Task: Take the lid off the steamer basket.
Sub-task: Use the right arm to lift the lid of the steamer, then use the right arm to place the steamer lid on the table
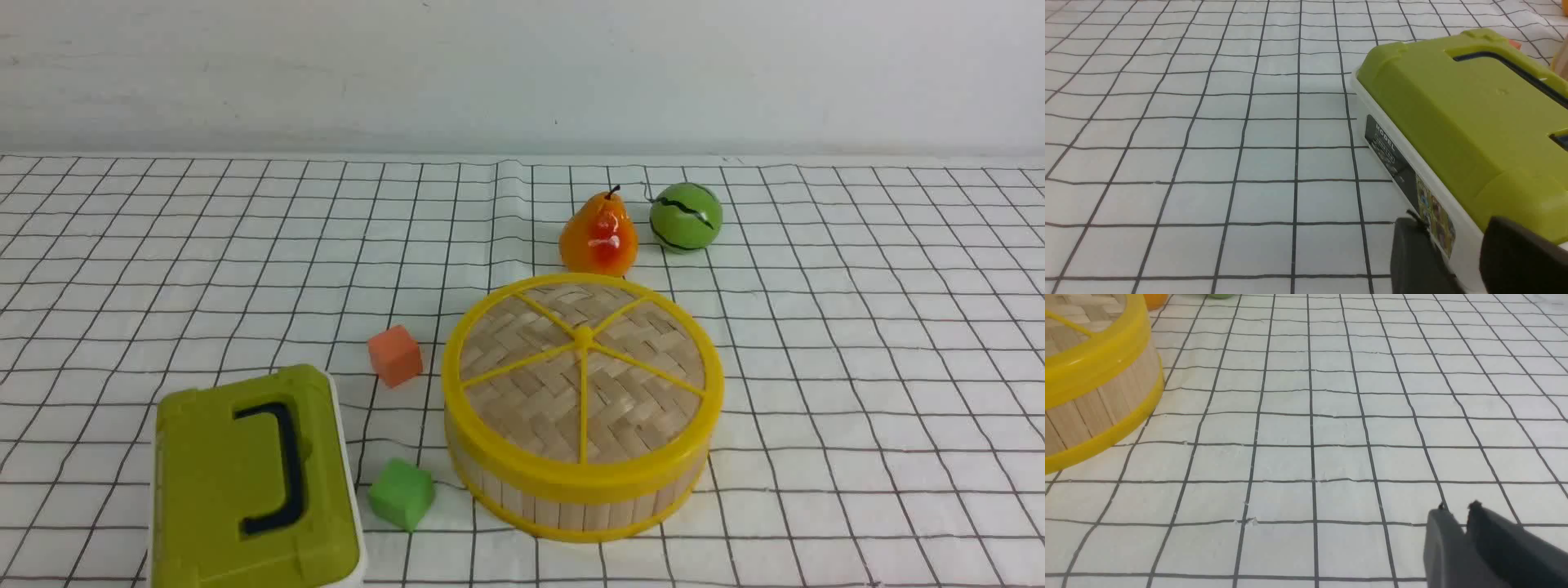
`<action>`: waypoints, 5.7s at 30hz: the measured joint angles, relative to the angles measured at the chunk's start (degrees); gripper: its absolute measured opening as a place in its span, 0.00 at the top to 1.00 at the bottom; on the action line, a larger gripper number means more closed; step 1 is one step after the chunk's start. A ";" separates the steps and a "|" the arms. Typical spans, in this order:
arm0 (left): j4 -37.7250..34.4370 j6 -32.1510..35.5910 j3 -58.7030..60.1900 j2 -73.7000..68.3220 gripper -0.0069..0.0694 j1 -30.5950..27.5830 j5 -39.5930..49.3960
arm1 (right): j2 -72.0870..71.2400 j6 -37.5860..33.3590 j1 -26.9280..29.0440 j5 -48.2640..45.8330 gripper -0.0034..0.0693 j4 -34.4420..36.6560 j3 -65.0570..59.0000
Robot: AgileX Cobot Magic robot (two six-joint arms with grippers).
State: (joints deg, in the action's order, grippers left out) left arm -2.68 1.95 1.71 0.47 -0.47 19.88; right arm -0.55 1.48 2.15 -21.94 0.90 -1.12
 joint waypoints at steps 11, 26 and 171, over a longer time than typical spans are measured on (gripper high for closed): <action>0.00 0.00 0.00 0.00 0.60 0.00 0.00 | 0.00 0.00 0.00 0.00 0.81 0.00 0.00; 0.00 0.00 0.00 0.00 0.60 0.00 0.00 | 0.00 0.00 0.00 0.00 0.79 0.00 0.00; 0.00 0.00 0.00 0.00 0.60 0.00 0.00 | 104.14 -12.61 -6.18 -24.71 0.81 4.69 80.78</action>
State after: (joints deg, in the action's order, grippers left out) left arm -2.68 1.95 1.71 0.47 -0.47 19.88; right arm 103.59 -11.13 -4.03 -46.64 5.59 79.66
